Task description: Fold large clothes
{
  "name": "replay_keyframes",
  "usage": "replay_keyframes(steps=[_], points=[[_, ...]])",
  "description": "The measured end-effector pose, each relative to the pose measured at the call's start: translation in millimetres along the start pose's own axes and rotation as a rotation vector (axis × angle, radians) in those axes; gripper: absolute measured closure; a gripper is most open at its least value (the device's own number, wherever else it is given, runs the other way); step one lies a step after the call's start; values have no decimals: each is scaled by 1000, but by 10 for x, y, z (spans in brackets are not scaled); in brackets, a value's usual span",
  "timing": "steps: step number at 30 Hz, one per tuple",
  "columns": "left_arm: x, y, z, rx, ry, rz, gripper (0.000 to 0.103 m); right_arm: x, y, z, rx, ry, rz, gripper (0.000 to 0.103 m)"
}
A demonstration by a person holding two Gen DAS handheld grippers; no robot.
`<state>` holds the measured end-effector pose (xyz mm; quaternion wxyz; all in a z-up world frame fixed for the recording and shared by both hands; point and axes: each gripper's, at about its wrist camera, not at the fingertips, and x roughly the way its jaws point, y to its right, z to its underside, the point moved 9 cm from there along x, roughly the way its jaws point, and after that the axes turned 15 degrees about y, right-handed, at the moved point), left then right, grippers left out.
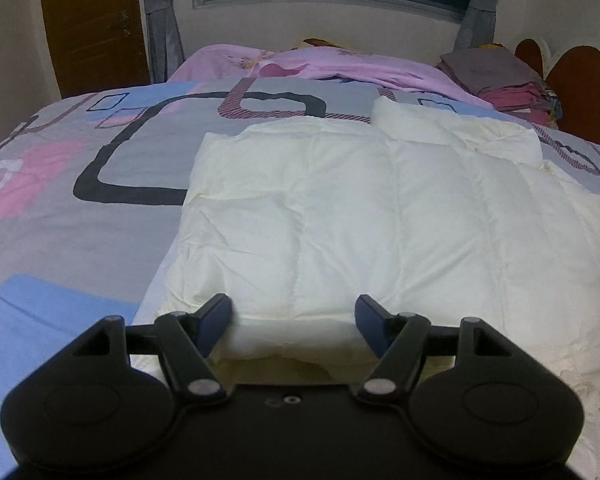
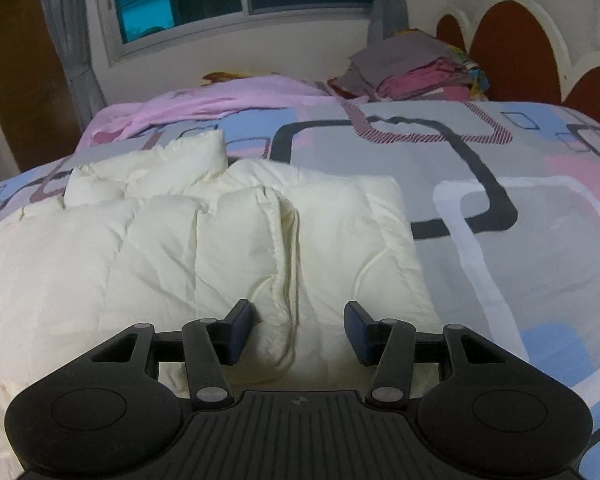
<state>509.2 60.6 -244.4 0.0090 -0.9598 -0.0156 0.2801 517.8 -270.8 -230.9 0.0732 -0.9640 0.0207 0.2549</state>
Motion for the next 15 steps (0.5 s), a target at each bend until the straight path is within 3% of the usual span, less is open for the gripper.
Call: replay_keyframes(steps=[11,15], points=[[-89,51,-52,39,6,-61,35,-99,32,-46,20,2,-42,53],[-281,63,-149,34,41,-76,28,-239,-7,-114,28,11,-90,53]])
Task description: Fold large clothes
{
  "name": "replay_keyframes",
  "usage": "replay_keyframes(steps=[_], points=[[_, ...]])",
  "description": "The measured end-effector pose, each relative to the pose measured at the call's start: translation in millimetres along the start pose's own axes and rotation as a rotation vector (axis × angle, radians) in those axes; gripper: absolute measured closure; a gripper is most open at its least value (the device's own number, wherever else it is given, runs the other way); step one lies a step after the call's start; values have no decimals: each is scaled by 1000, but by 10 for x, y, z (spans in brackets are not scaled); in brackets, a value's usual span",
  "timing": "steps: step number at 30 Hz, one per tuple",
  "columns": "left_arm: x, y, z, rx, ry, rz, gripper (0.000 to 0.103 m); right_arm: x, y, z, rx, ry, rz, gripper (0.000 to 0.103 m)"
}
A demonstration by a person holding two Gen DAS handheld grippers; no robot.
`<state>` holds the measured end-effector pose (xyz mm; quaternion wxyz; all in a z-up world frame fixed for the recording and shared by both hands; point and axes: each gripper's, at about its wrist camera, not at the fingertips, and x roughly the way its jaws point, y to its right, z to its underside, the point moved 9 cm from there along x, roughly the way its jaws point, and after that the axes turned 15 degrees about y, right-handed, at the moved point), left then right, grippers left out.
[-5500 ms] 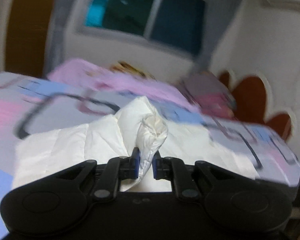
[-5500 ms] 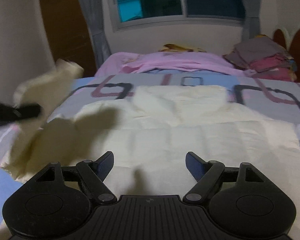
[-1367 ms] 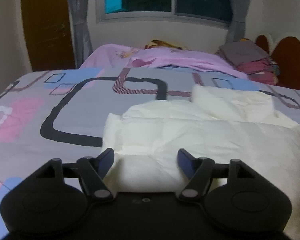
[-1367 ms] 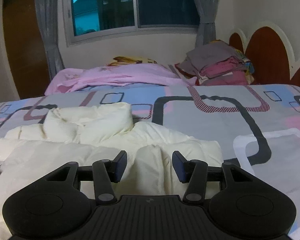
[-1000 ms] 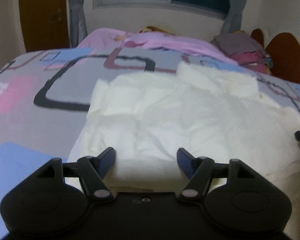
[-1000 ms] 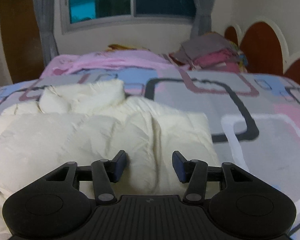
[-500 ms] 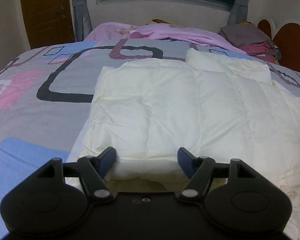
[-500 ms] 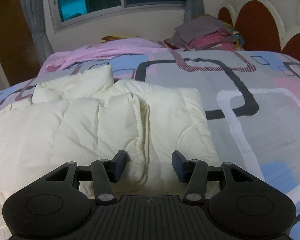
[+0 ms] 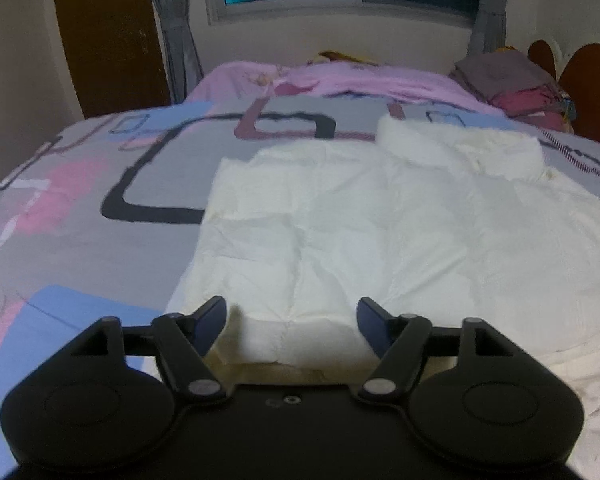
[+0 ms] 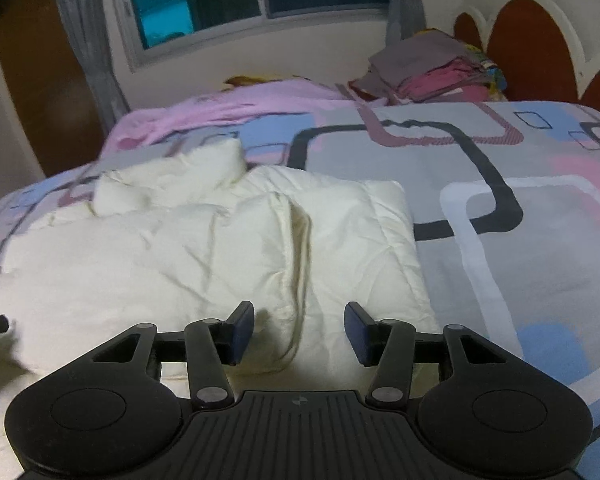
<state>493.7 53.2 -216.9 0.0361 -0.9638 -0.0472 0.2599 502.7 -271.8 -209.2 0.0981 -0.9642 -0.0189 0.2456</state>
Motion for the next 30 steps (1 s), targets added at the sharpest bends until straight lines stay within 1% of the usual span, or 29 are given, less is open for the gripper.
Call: replay_keyframes(steps=[9,14,15,16,17,18,20,22,25,27,30], points=[[-451,27,-123,-18,45,5,25,-286,-177,-35,-1,0,-95,53],[-732,34,-107,-4,48,15,23,-543,-267,14,-14,-6,-121,52],[-794,29,-95,-1,48,10,20,-621,-282,21,-10,-3,-125,52],[-859,26,-75,0,48,7,19,-705,-298,28,-10,2,-128,42],[-933,32,-51,2,49,19,19,-799,-318,33,-16,15,-128,23],[-991,32,-33,3,51,27,18,-894,-335,32,-26,35,-126,17],[-1110,31,25,12,53,39,17,-1091,-388,60,-68,65,-123,17],[-1221,24,92,16,55,56,17,-1256,-429,134,-101,66,-113,17],[-1372,8,207,26,53,81,16,-1497,-427,286,-105,55,-91,17],[-1473,-20,296,36,51,93,14,-1660,-410,395,-108,43,-69,17],[-1626,-87,447,47,48,102,13,-1894,-365,585,-134,25,-30,17]])
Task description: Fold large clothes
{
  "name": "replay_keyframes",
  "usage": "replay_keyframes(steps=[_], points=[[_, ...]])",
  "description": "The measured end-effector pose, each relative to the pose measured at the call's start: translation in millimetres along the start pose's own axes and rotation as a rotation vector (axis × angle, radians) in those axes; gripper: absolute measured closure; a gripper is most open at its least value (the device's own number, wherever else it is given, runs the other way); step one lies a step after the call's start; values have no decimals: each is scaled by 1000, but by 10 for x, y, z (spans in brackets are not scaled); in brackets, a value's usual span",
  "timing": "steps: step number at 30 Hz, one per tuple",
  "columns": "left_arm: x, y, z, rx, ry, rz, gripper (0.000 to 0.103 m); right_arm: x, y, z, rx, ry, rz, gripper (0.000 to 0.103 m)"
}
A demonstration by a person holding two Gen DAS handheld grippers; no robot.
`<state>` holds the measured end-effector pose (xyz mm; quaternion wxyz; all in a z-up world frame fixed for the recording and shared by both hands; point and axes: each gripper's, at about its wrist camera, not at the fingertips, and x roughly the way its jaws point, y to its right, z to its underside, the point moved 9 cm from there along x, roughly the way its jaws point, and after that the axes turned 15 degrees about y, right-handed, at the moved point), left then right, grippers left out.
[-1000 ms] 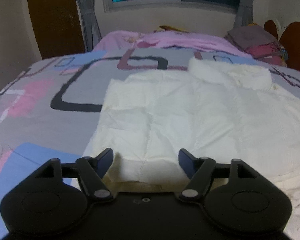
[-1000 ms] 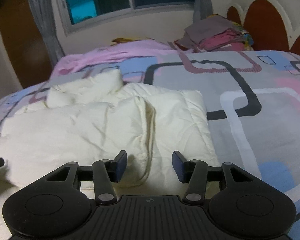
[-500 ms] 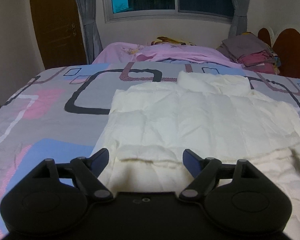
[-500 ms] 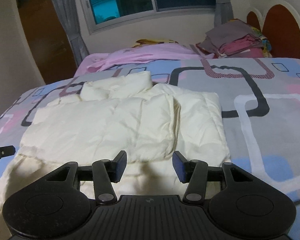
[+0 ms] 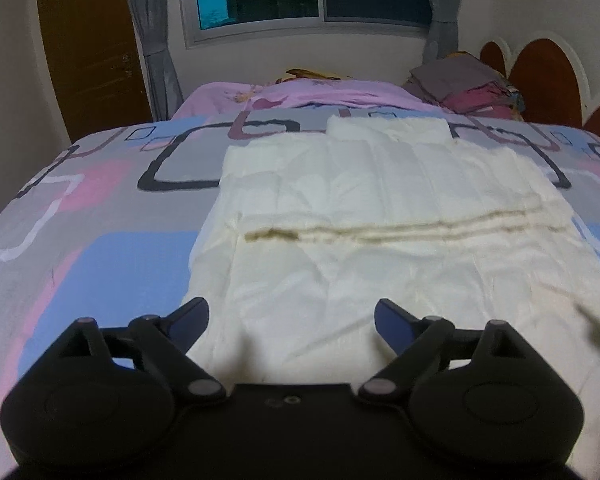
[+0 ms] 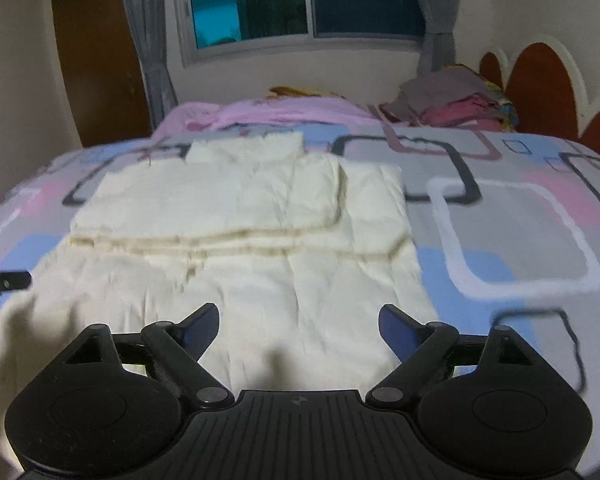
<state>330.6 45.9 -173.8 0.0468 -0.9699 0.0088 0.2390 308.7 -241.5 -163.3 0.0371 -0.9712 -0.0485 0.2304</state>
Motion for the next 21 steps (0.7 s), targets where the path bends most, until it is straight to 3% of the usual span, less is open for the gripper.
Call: replay_keyframes(steps=[11,21], points=[[-482,-339,490,-44,-29,-18,11,-700,182,481,-17,-35,113,17],[-689,-805,883,-125,-81,-111,10,-831,498,791,2,-83,181,10]])
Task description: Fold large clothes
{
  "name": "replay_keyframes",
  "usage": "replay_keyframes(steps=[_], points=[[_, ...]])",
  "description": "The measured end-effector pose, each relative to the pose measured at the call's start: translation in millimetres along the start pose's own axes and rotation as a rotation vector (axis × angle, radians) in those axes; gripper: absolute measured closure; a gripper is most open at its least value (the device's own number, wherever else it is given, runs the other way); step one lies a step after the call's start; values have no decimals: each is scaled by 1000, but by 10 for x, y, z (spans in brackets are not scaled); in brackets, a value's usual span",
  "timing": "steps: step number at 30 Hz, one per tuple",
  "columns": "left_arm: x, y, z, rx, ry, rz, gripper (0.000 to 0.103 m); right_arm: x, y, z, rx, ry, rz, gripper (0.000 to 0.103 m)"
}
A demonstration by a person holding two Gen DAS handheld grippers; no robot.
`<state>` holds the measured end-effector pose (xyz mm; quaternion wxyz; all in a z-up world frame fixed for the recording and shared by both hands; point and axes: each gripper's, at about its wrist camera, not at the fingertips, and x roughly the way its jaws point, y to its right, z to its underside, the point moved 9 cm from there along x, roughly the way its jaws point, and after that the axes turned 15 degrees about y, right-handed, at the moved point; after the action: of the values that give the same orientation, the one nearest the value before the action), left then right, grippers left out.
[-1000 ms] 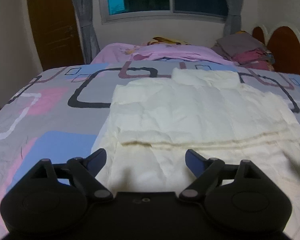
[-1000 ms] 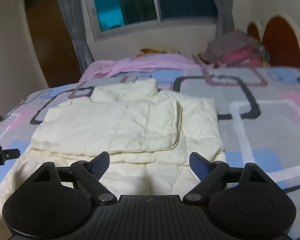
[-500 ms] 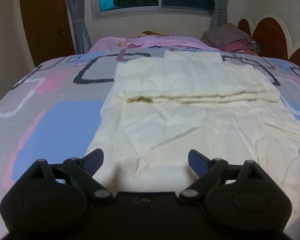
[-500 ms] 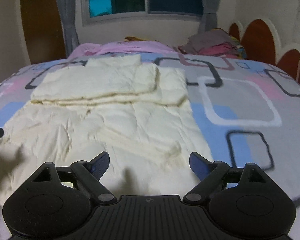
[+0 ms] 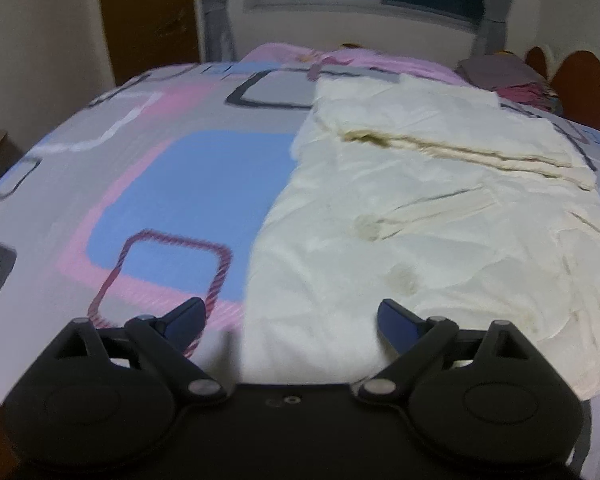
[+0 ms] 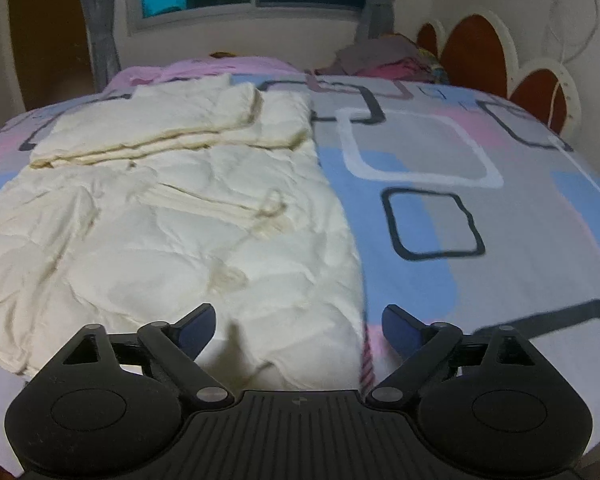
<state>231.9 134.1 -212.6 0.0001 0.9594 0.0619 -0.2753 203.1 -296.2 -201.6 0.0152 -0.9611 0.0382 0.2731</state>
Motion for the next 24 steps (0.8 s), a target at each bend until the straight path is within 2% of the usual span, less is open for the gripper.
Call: replay_keyframes(steps=[3,11,15,17,21,24], points=[[24,-82,104,-34,-30,-17,10,44,65,83,16,-18,4,9],[74,-63,283,-73,-72,16,11,144,102,278,113,-86,-22,9],[122,-40,345,-136,-90,66,21,152,32,311,154,-114,-58,10],[144,-27,374,-161,-96,84,21,148,-29,318,166,-122,-81,24],[144,52,394,-141,-90,106,25,181,-94,316,177,-123,-72,25],[149,105,387,-137,-90,121,32,198,-141,290,178,-119,-78,37]])
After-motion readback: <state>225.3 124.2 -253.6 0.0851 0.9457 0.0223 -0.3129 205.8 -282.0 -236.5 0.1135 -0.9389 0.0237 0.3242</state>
